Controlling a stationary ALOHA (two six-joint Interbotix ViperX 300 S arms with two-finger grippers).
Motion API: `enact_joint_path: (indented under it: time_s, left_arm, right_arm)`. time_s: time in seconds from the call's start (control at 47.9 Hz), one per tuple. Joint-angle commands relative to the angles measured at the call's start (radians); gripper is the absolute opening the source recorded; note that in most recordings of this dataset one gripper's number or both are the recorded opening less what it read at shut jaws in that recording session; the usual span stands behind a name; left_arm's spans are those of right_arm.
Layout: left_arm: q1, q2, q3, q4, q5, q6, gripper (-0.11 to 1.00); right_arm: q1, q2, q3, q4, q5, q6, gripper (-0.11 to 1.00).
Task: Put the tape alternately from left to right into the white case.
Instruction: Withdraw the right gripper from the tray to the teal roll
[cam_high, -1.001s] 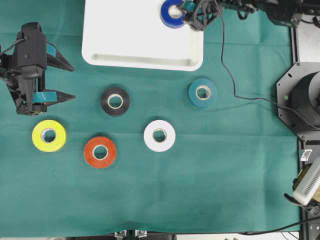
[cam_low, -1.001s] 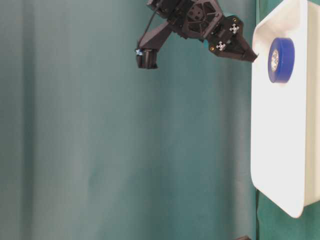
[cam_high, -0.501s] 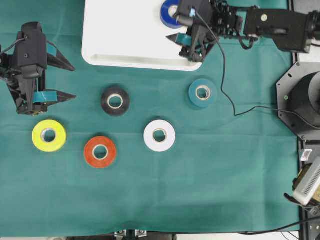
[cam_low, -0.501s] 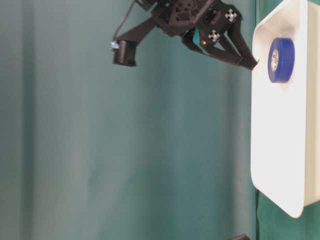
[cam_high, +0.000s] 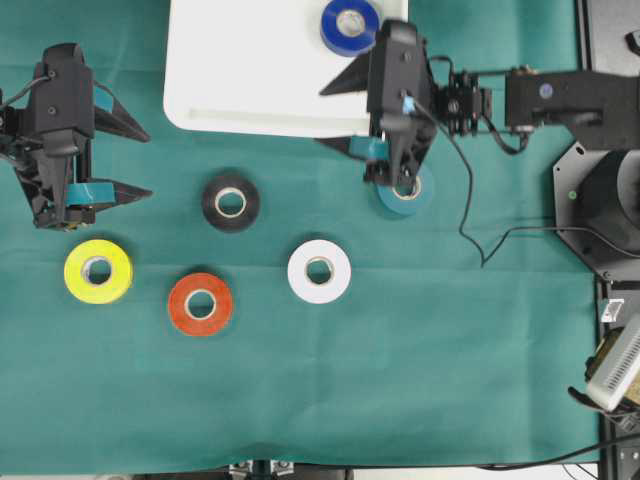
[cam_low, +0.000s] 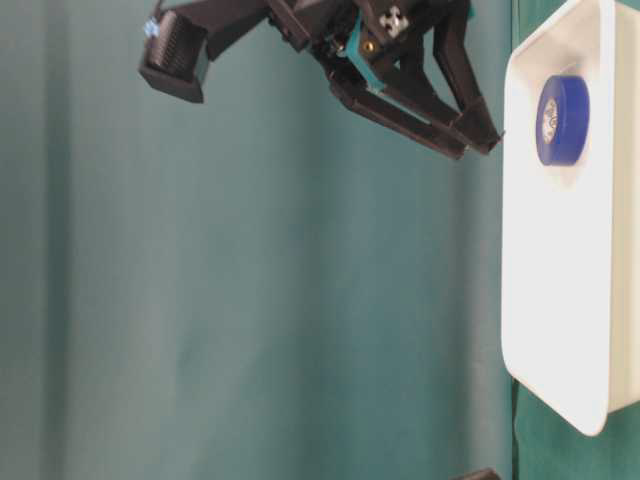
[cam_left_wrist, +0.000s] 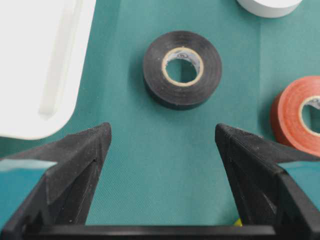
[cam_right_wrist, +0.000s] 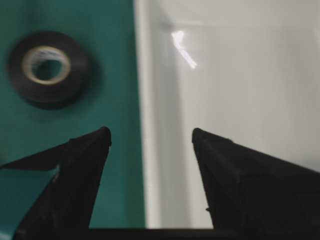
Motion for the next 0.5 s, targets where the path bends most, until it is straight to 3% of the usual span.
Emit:
enact_joint_path:
  time_s: [0.0,0.48]
  left_arm:
    - [-0.002,-0.006,-0.021,0.000,-0.005,0.000,0.40]
    - [-0.002,-0.006,-0.020,0.000,-0.005,0.000,0.40]
  right_arm:
    - [0.028,-0.069,-0.005,0.005,-0.017,0.002,0.74]
    - [0.156,-0.069,0.040,0.006,-0.032,0.112,0.73]
